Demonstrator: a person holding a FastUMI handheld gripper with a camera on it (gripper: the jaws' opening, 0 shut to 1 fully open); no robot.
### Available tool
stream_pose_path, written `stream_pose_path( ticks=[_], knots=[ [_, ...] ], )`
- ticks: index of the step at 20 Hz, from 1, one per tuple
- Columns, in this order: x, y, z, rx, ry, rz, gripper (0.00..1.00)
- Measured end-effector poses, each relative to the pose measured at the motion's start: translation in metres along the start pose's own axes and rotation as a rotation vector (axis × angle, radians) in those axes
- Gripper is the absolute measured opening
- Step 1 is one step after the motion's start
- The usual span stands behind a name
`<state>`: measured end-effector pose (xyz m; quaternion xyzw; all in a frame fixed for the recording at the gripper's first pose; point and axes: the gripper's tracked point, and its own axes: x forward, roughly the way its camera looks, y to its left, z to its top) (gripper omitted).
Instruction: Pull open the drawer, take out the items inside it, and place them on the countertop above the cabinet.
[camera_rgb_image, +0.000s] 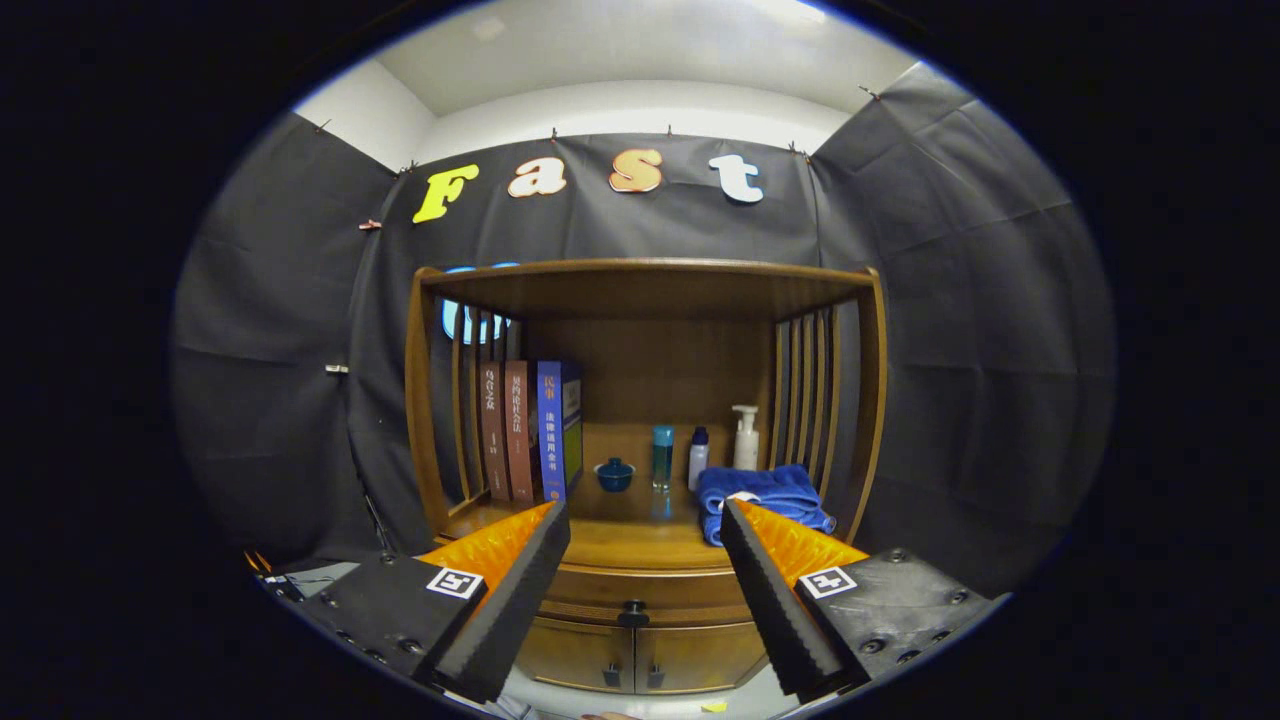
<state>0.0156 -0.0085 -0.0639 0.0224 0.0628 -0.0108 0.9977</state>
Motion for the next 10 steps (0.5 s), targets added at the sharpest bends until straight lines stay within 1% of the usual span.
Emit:
stream_pose_path(
  ticks=[10],
  knots=[
    [0.05, 0.003, -0.088, 0.016, 0.175, 0.018, 0.99]
  ],
)
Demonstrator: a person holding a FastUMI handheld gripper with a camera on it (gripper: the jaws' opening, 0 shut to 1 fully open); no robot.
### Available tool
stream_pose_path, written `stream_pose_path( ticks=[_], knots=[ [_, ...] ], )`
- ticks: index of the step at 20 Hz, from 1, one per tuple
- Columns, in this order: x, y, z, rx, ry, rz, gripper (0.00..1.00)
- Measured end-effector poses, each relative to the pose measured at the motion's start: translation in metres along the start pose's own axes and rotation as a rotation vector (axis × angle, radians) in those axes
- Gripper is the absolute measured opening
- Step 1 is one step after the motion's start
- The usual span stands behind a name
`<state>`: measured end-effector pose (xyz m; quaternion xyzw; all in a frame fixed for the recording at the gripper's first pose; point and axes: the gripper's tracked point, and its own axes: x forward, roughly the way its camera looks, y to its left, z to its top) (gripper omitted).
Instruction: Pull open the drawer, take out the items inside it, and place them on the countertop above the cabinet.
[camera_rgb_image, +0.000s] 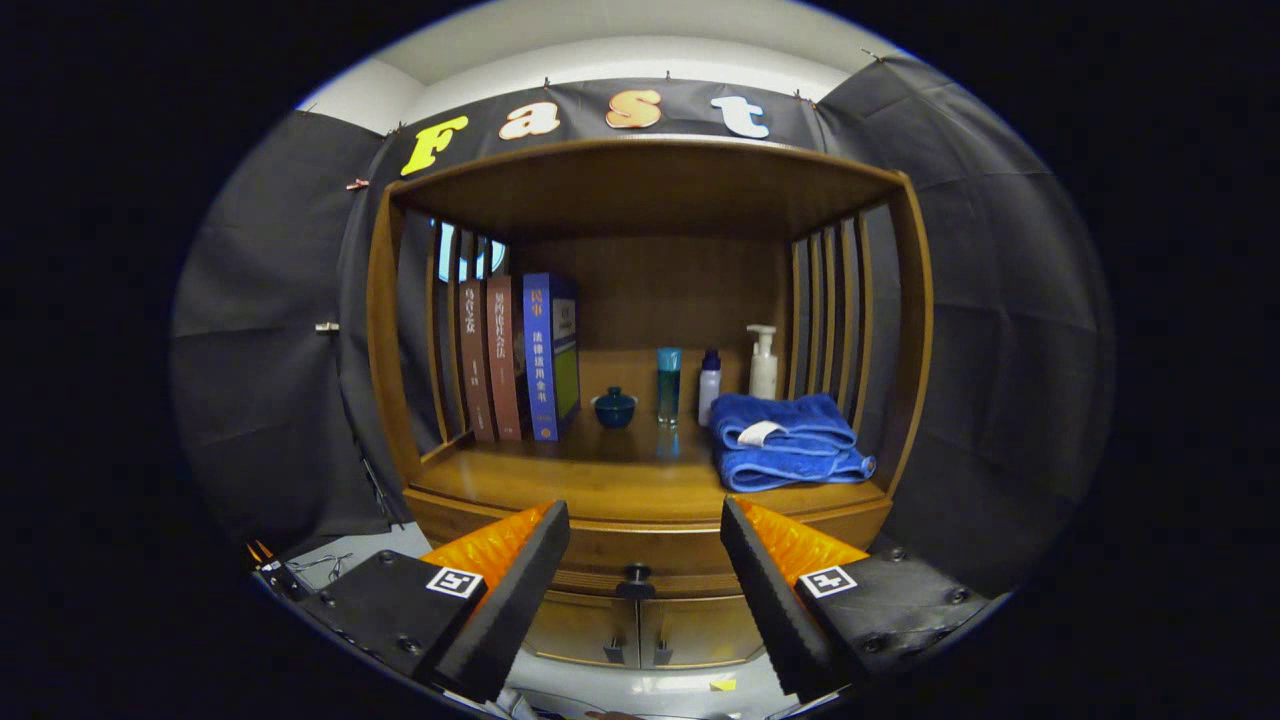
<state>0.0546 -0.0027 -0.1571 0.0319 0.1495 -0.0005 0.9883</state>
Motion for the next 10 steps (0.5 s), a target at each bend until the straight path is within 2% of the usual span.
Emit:
stream_pose_path(
  ticks=[10],
  knots=[
    [0.075, 0.01, -0.099, 0.028, 0.202, 0.019, 1.0]
  ],
)
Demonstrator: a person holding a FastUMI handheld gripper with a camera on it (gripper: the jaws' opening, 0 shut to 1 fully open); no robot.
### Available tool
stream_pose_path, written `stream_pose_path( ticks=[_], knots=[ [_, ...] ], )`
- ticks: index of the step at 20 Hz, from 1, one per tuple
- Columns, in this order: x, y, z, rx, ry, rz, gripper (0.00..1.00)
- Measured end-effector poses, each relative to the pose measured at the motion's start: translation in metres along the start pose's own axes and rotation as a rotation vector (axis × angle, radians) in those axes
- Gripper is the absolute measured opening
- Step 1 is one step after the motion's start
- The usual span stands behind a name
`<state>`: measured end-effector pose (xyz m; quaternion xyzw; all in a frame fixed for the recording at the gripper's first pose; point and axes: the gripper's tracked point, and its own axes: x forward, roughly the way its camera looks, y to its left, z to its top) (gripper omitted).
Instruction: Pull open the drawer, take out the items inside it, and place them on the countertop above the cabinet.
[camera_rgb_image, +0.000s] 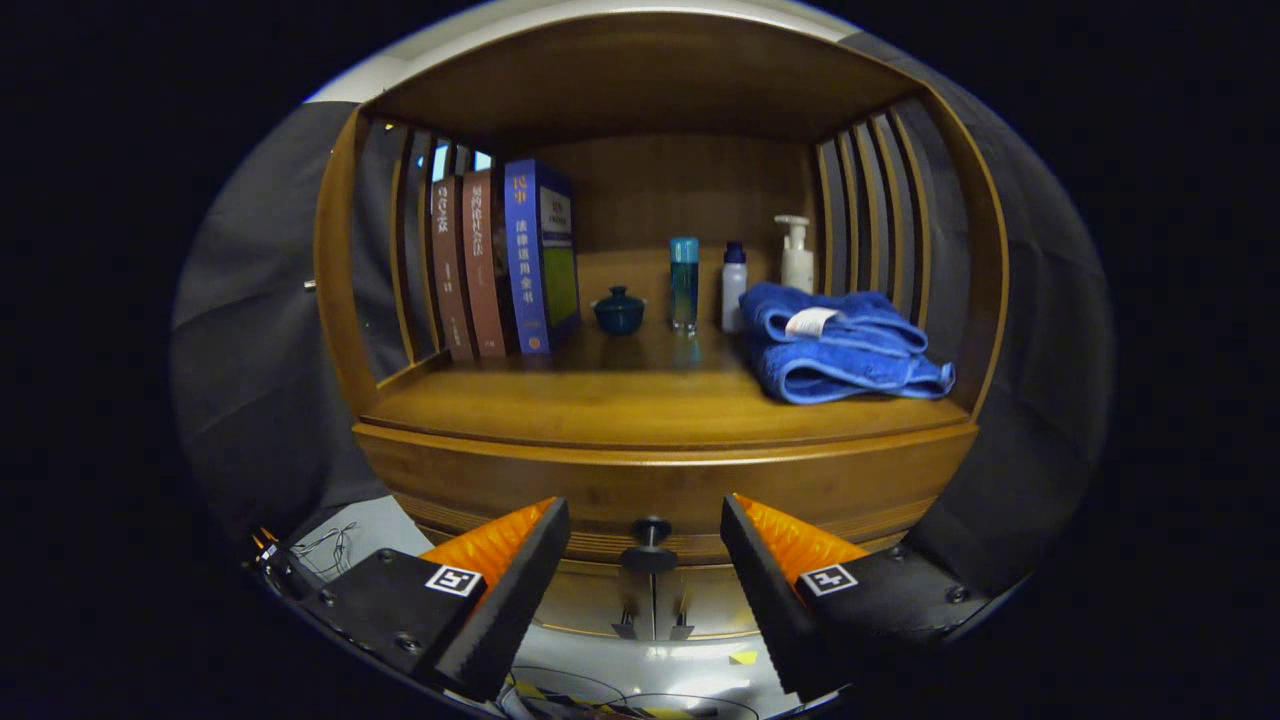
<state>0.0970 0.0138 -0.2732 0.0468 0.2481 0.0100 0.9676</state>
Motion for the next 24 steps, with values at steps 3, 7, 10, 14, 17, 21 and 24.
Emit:
stream_pose_path(
  ticks=[3, 7, 10, 14, 17, 21, 24],
  knots=[
    [0.018, -0.006, -0.02, 0.001, 0.046, -0.02, 1.0],
    [0.038, -0.005, -0.041, 0.002, 0.096, -0.022, 0.98],
    [0.045, -0.005, -0.049, 0.003, 0.117, -0.026, 0.87],
    [0.047, -0.002, -0.049, 0.005, 0.104, -0.018, 0.59],
    [0.047, -0.003, -0.051, -0.009, 0.102, -0.015, 0.37],
    [0.047, -0.003, -0.052, -0.009, 0.113, -0.017, 0.37],
    [0.039, -0.003, -0.055, -0.037, 0.129, -0.016, 0.37]
  ],
)
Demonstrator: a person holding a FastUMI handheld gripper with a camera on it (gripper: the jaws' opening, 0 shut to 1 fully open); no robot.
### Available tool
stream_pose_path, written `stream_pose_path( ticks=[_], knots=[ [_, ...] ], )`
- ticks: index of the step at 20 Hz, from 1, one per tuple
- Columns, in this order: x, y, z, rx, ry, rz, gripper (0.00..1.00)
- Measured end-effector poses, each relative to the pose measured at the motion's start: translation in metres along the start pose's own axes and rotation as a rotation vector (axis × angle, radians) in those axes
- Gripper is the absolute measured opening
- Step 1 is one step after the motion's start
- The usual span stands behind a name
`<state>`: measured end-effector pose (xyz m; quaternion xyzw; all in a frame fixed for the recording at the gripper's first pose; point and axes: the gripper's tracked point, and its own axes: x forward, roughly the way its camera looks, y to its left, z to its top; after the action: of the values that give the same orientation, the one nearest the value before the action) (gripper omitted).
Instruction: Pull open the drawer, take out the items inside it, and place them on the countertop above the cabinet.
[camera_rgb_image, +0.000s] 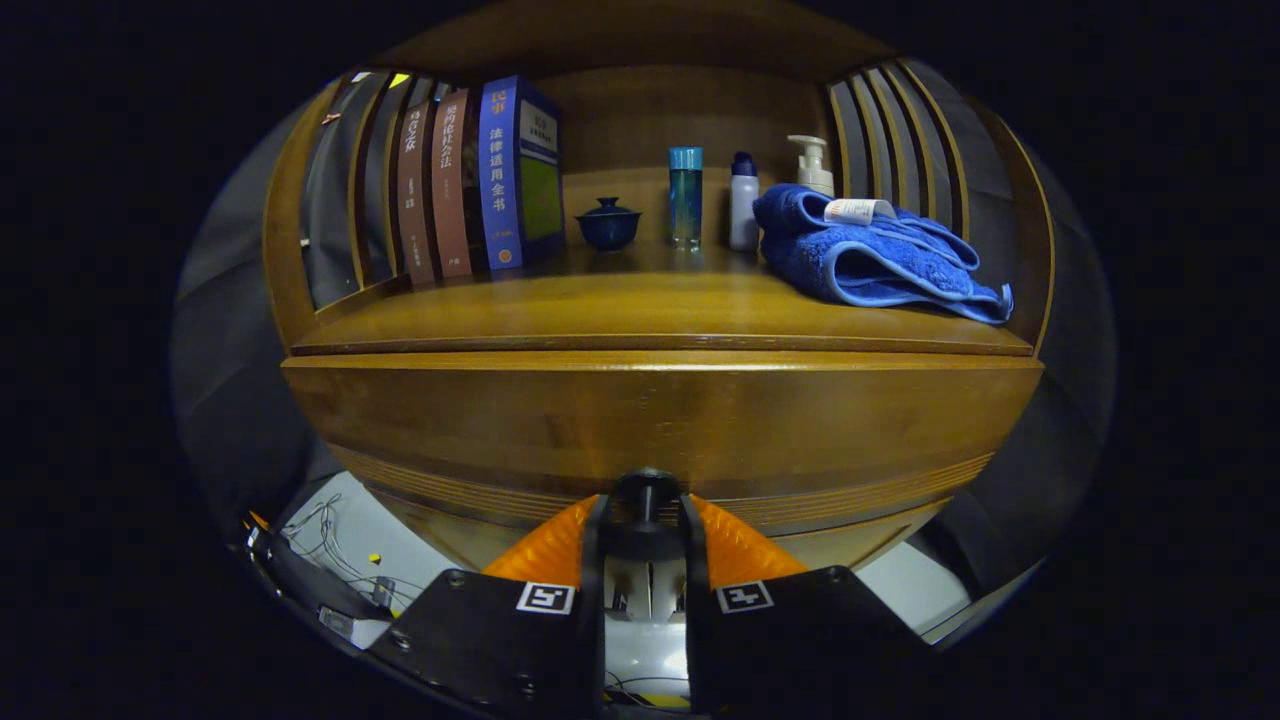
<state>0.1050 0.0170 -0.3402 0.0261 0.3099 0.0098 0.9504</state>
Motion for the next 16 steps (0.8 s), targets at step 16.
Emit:
stream_pose_path(
  ticks=[16],
  knots=[
    [-0.103, 0.004, -0.056, 0.004, 0.083, 0.014, 0.36]
  ],
)
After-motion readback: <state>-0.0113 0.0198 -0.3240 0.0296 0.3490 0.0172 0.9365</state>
